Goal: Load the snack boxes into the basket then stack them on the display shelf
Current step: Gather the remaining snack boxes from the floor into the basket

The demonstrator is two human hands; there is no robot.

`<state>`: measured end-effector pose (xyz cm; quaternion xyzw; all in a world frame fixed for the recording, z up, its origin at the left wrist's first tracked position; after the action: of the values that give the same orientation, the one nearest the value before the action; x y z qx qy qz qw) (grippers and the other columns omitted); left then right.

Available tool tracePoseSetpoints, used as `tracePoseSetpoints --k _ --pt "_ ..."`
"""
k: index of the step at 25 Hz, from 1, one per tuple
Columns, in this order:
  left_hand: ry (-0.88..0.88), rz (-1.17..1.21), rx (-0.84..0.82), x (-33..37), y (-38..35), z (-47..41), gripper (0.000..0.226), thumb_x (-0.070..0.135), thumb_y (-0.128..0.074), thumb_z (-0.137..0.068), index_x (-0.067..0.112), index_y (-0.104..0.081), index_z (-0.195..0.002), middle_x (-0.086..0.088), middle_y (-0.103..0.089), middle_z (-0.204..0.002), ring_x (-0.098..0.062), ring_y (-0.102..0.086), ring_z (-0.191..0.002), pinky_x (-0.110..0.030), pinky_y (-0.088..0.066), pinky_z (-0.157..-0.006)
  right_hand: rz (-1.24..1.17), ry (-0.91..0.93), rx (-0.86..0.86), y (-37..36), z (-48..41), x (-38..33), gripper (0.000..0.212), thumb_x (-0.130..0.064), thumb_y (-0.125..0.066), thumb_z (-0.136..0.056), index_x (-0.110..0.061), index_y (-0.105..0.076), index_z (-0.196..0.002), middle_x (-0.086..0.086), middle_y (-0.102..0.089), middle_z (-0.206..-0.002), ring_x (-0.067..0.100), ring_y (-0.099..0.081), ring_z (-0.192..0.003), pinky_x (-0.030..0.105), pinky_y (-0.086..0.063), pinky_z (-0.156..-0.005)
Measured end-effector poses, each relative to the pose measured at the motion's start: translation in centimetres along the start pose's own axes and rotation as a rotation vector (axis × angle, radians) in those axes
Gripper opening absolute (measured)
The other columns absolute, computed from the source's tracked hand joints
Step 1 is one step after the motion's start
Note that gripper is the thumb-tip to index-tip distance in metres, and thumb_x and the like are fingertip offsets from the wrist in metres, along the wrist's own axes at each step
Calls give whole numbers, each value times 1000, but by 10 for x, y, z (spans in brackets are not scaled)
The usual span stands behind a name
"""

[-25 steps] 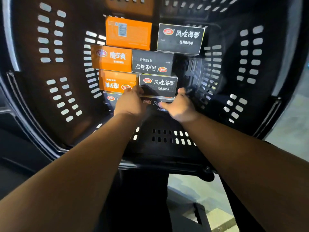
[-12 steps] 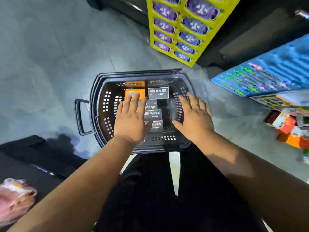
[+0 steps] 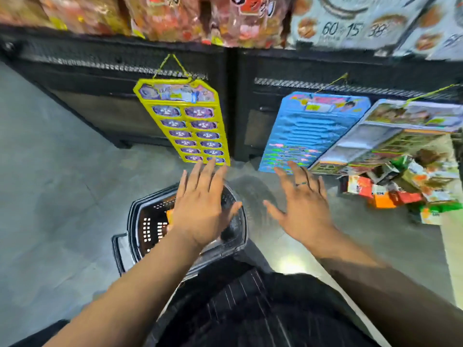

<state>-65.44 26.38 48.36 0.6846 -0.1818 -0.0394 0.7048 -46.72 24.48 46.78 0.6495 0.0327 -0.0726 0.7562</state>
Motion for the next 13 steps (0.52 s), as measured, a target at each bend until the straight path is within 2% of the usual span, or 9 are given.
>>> tracePoseSetpoints --k 2,7,9,13 --pt "-83 -11 14 62 12 -5 81 66 -44 -82 16 -39 -145 -10 -44 -150 -34 -40 -139 -49 -23 -115 -31 -76 59 26 26 55 80 -66 -38 -75 -21 -49 -140 15 -48 -144 38 -48 -130 59 -33 -107" --pt "-278 -35 2 241 18 -9 81 66 -41 -82 13 -44 -143 -11 -47 -148 -34 -43 -137 -51 -35 -112 -86 -265 144 78 108 211 82 -70 -37 -74 -27 -44 -143 11 -43 -148 35 -41 -135 57 -29 -109" --pt "-352 -46 -2 307 15 -7 80 67 -41 -83 13 -42 -143 -11 -49 -146 -34 -45 -134 -50 -35 -111 -109 -325 162 93 141 267 83 -70 -36 -73 -27 -43 -144 11 -43 -148 35 -41 -135 58 -29 -109" --pt "-524 -67 -37 426 5 -10 79 68 -38 -83 17 -33 -143 -14 -50 -144 -36 -47 -132 -51 -36 -111 -172 -500 171 113 209 371 83 -72 -36 -76 -34 -31 -149 7 -29 -157 30 -28 -143 54 -17 -115"
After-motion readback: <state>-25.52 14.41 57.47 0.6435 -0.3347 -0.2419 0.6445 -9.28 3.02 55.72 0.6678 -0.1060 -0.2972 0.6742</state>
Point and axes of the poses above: each hand's wrist, its own z-axis away from the middle knuckle, its own y-axis out of the back of the hand, x = y × z, the point moved 10 cm from there along -z, towards the middle knuckle
